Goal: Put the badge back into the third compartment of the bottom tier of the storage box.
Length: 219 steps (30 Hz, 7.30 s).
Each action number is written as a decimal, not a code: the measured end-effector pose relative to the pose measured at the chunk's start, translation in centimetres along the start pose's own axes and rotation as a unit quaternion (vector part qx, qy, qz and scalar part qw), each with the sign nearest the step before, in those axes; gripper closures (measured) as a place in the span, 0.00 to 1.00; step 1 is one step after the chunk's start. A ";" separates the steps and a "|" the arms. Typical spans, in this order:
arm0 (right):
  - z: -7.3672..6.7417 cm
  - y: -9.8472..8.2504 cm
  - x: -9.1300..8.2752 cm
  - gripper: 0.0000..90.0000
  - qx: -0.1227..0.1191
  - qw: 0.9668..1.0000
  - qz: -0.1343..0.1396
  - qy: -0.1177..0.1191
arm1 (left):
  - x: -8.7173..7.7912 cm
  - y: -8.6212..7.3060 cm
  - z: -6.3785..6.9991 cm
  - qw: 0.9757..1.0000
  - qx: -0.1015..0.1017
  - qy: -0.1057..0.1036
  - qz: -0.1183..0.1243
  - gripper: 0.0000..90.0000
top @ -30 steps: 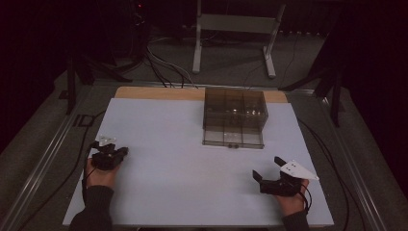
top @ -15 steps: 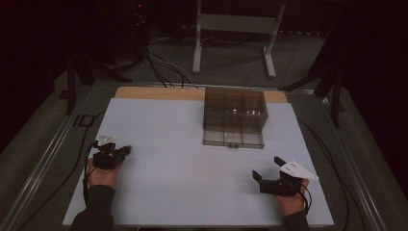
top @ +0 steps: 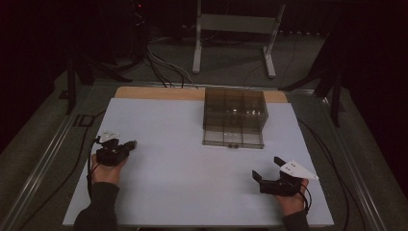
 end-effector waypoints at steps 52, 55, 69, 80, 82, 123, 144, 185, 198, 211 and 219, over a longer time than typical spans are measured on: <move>-0.2 0.0 0.2 0.00 0.001 1.000 -0.004 0.012 | 1.5 4.0 8.7 0.995 0.042 -0.084 0.027 0.98; -0.2 0.0 0.2 0.00 0.001 1.000 -0.004 0.012 | 1.6 4.0 8.9 0.995 0.041 -0.087 0.028 0.98; -0.2 0.0 0.3 0.00 -0.002 1.000 -0.005 0.015 | 2.6 4.0 10.7 0.993 0.054 -0.103 0.020 0.98; -0.2 0.0 0.3 0.00 -0.003 1.000 -0.003 0.015 | 3.4 3.8 11.8 0.991 0.054 -0.119 0.018 0.98; -0.2 0.0 0.3 0.00 -0.003 1.000 -0.004 0.016 | 3.5 3.7 12.0 0.991 0.056 -0.121 0.016 0.98; -0.4 -0.1 0.4 0.00 -0.006 1.000 -0.009 0.022 | 7.5 2.7 16.4 0.984 0.079 -0.160 -0.008 0.98; -0.3 -0.2 0.5 0.00 -0.007 1.000 -0.010 0.023 | 8.9 3.3 17.9 0.981 0.069 -0.179 -0.008 0.98; -0.4 0.1 0.7 0.00 -0.012 1.000 -0.004 0.028 | 13.3 6.1 23.4 0.976 0.093 -0.198 -0.009 0.98; -0.5 0.1 0.7 0.00 -0.013 0.999 -0.002 0.029 | 13.9 6.3 25.1 0.973 0.107 -0.203 -0.007 0.98; -0.6 0.1 0.7 0.00 -0.015 0.999 -0.004 0.032 | 14.6 5.7 26.6 0.970 0.111 -0.216 -0.014 0.98; -0.6 0.1 0.7 0.00 -0.016 0.999 -0.004 0.033 | 14.9 5.4 27.5 0.968 0.110 -0.223 -0.014 0.98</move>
Point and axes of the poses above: each handheld gripper's, and its own axes: x roughly forward along the jaws, y roughly out of its top, z roughly to its right, the point moved 3 cm from there along x, roughly forward along the jaws, and after that the axes turned 15 degrees about -x, right-handed, at the moved point
